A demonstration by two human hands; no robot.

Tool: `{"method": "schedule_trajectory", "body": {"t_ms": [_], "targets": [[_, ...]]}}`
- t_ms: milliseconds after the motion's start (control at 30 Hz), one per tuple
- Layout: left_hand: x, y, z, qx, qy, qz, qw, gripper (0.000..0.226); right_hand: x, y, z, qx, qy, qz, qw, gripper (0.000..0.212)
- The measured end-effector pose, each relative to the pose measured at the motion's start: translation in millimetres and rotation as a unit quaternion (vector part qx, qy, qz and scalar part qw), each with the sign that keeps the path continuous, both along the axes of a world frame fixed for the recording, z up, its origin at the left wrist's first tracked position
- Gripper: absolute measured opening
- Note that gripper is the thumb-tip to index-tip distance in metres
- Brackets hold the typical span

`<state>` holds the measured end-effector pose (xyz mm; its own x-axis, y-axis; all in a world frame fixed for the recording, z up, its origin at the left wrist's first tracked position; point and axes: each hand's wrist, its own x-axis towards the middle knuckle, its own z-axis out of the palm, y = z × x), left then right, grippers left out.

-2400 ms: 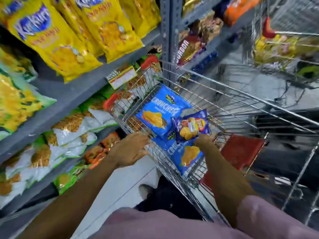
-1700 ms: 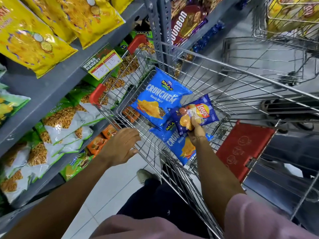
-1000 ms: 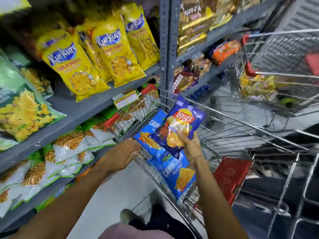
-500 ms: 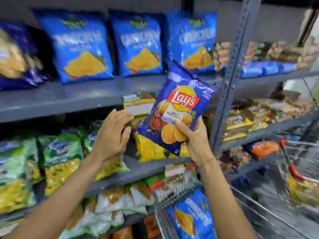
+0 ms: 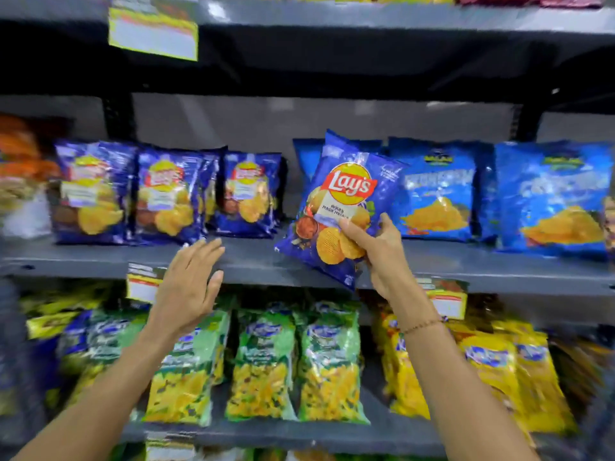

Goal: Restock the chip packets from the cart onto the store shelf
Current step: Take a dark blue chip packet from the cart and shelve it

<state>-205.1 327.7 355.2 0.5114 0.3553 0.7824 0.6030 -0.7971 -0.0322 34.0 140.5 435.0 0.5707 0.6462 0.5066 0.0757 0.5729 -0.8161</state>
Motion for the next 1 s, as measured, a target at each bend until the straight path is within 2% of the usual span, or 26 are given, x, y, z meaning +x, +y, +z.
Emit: {"method": "schedule_trajectory", "body": {"t_ms": [167, 300, 367, 533, 733, 867, 1000], "targets": [[-43, 44, -3, -0.034, 0.004, 0.056, 0.998, 0.066, -11, 63, 6, -0.038, -0.005, 0.043, 0.998, 0.038], [-59, 66, -7, -0.034, 0.005, 0.057, 0.998, 0.068, -20, 108, 14, -0.056, 0.000, 0.050, 0.997, 0.039], [-59, 72, -9, -0.027, -0.004, 0.050, 0.998, 0.066, -24, 127, 20, -0.073, -0.003, 0.049, 0.996, 0.049], [-51, 78, -16, 0.004, -0.054, 0.051, 0.997, 0.054, -32, 168, 31, -0.101, -0.012, 0.065, 0.993, 0.050], [-49, 88, -21, 0.055, -0.079, 0.035, 0.995, 0.050, -43, 190, 35, -0.150, -0.038, 0.082, 0.985, 0.037], [-47, 92, -23, 0.069, -0.089, 0.028, 0.993, 0.049, -43, 198, 32, -0.150, -0.029, 0.069, 0.986, 0.052], [-47, 94, -24, 0.081, -0.094, 0.026, 0.992, 0.049, -42, 200, 30, -0.144, -0.021, 0.061, 0.987, 0.054]]}}
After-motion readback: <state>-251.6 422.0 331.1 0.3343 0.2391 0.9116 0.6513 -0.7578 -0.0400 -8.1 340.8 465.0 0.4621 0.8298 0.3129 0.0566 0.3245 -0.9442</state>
